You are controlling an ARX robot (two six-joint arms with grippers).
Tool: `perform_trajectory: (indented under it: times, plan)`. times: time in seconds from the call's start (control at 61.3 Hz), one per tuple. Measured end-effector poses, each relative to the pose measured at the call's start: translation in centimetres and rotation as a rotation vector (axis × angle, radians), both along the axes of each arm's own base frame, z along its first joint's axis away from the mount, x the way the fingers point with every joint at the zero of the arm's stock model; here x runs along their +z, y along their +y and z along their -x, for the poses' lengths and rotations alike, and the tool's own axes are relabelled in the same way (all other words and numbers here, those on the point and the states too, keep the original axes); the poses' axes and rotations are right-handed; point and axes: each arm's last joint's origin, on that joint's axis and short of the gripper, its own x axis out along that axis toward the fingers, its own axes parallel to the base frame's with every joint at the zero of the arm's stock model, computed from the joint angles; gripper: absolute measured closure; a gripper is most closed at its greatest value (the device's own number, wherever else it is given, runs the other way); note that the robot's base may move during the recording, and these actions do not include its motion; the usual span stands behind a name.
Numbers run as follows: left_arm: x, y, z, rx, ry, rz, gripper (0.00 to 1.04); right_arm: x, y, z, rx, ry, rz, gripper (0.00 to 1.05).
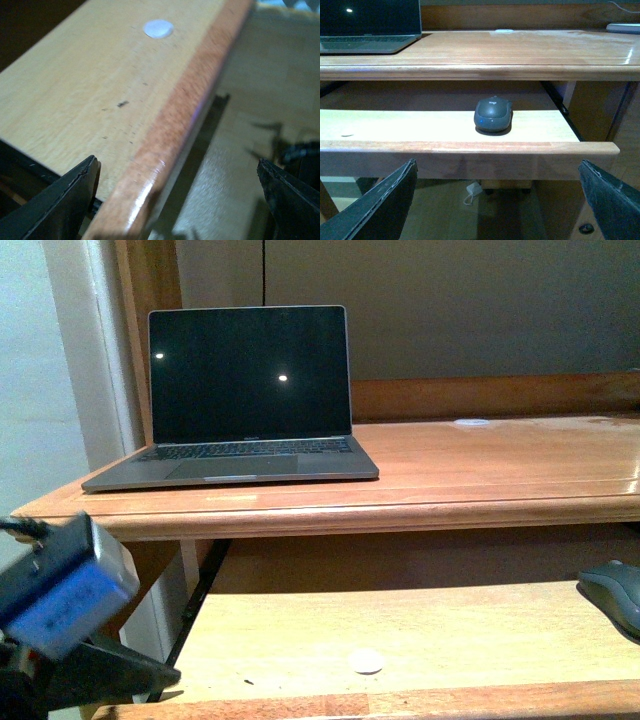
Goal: Place mouse
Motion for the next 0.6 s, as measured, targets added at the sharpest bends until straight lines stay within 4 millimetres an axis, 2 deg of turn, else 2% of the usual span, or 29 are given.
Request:
perform_trajectory:
  times: [0.033, 0.114, 0.179, 0.261, 0.326, 0.424, 0.505, 0.603]
  plan:
    - [0.4, 0.1, 0.2, 0.036, -0.007, 0.018, 0.08, 0.0, 0.0, 0.0, 0.000, 0.000, 0.000, 0.07]
    - [2.1, 0.1, 1.4, 0.463, -0.200, 0.057, 0.20, 0.0, 0.0, 0.0, 0.000, 0.000, 0.000, 0.07]
    - [2.9, 0.8, 2.7, 0.701, -0.320, 0.130, 0.29, 0.0, 0.0, 0.0, 0.002, 0.000, 0.000, 0.07]
    - [3.5, 2.1, 4.4, 0.955, -0.423, 0.223, 0.43, -0.1, -0.1, -0.1, -0.159, 0.089, -0.025, 0.07]
    - [3.2, 2.8, 5.2, 1.018, -0.424, 0.243, 0.52, 0.4, -0.4, -0.5, -0.259, 0.106, -0.020, 0.07]
    - [2.2, 3.3, 6.5, 1.022, -0.395, 0.253, 0.68, 2.9, -0.7, -2.0, -0.289, 0.046, -0.022, 0.07]
    - [1.8, 3.6, 7.4, 1.017, -0.385, 0.258, 0.82, 5.3, -0.6, -4.1, -0.258, -0.011, -0.014, 0.07]
    - [1.5, 4.1, 8.5, 1.028, -0.388, 0.266, 1.00, 6.8, 0.1, -7.1, -0.186, 0.014, 0.009, 0.07]
